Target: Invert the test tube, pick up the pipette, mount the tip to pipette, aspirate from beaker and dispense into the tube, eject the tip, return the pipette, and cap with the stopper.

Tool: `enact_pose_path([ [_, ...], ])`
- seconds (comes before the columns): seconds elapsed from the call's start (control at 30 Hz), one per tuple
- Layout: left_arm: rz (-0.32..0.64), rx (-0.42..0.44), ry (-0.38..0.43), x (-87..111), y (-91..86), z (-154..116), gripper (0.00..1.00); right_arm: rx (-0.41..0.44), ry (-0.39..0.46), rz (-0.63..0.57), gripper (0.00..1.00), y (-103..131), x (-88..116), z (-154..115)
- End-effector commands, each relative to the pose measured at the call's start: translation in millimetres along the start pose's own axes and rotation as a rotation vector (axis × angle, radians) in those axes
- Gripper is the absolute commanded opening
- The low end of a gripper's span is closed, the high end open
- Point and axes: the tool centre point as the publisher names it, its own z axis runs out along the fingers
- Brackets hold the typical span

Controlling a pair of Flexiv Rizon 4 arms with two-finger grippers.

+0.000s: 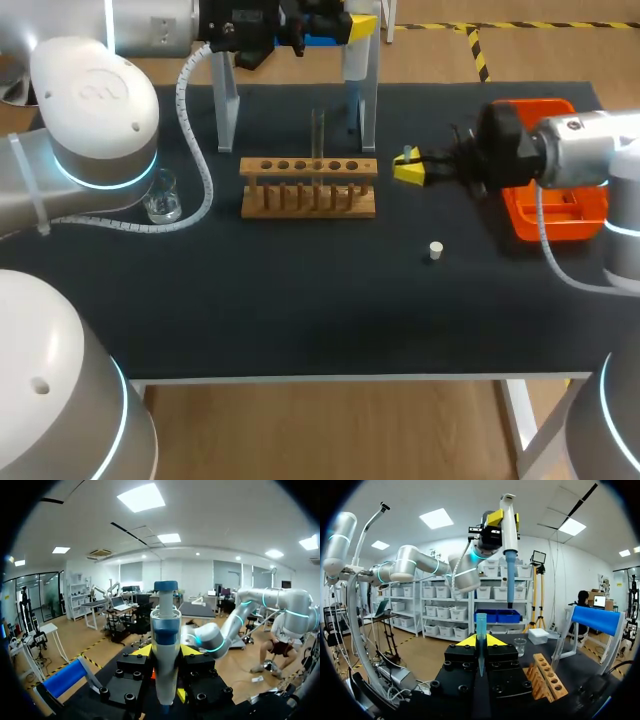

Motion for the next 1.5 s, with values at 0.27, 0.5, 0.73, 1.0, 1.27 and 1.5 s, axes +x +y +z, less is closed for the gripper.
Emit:
enact_pose_path([
  [0.27, 0.001, 0.002, 0.005, -1.2, 0.4, -2, 0.00, -0.016, 0.006, 0.021, 0.00, -10, -16, 25],
  [0.5, 0.001, 0.002, 0.005, -1.2, 0.4, -2, 0.00, -0.022, 0.004, 0.021, 0.00, -14, -23, 37],
  [0.73, 0.001, 0.002, 0.005, -1.2, 0.4, -2, 0.00, -0.019, 0.003, 0.019, 0.00, -14, -30, 45],
  [1.0, 0.001, 0.002, 0.005, -1.2, 0.4, -2, 0.00, -0.018, 0.006, 0.025, 0.00, -13, -39, 54],
  [1.27, 0.001, 0.002, 0.005, -1.2, 0.4, -2, 0.00, -0.025, 0.016, 0.012, 0.00, -4, -41, 61],
  [1.5, 0.001, 0.002, 0.005, -1.2, 0.4, -2, 0.00, -0.032, 0.025, 0.004, 0.00, 2, -40, 64],
])
